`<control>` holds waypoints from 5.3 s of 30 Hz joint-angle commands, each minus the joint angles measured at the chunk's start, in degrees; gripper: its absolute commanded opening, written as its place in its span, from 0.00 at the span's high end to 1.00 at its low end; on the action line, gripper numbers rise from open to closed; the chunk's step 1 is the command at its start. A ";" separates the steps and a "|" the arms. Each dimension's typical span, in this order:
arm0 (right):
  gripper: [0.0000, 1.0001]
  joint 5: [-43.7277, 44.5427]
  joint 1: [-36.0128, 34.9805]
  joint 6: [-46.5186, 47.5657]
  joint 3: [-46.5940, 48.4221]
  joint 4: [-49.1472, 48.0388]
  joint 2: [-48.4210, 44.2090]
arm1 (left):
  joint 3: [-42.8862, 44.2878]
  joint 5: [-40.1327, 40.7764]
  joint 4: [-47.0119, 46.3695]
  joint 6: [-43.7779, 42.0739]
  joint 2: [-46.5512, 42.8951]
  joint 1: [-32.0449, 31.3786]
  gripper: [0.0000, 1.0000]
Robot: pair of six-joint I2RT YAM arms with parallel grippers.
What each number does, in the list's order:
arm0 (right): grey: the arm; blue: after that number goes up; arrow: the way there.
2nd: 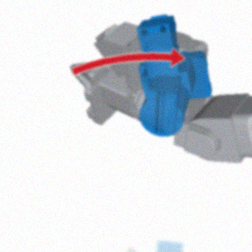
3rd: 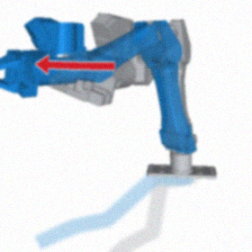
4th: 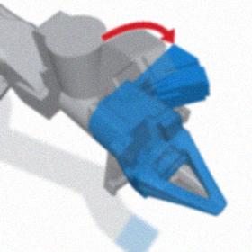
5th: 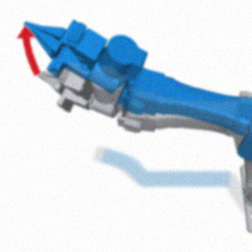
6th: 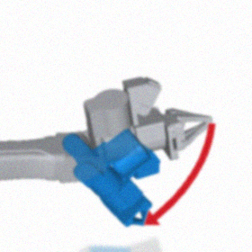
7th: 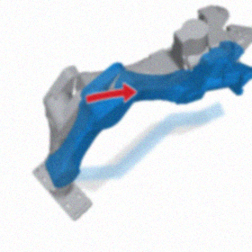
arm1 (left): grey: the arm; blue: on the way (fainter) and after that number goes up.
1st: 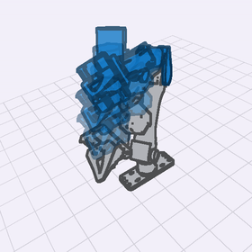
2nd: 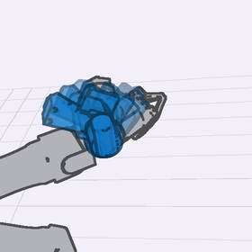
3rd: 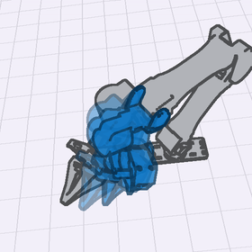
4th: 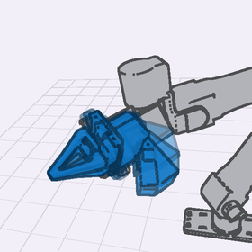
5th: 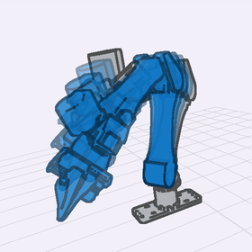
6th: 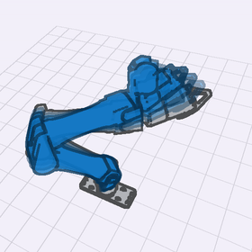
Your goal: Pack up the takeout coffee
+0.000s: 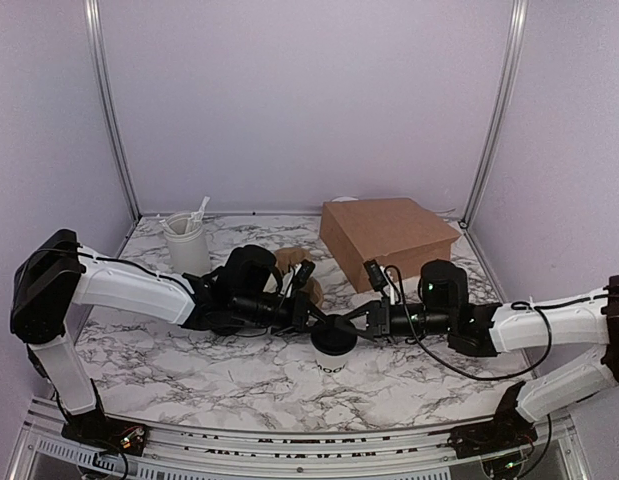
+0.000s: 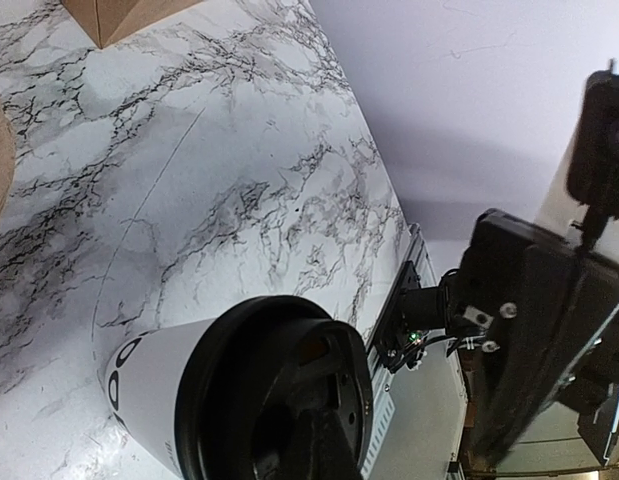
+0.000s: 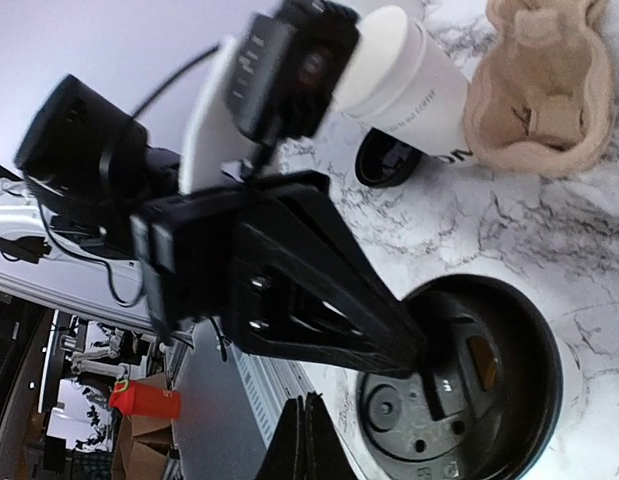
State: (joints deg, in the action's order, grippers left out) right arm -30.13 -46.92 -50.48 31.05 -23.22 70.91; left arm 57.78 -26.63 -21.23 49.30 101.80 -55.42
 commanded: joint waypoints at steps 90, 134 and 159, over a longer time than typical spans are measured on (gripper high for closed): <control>0.12 43.09 -14.32 24.06 38.40 60.06 11.65 | 3.13 20.41 33.54 -14.85 -25.11 6.25 0.01; 0.17 53.59 -20.94 7.72 51.26 72.98 22.33 | -3.01 14.67 35.89 -21.10 -28.06 7.43 0.01; 0.22 49.92 -18.65 7.51 48.22 68.30 26.28 | -3.66 14.70 35.72 -20.98 -27.97 7.61 0.01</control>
State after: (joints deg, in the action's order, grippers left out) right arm 18.57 -65.91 -41.98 78.48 44.64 96.82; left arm 54.78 -11.53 13.65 29.08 73.63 -48.29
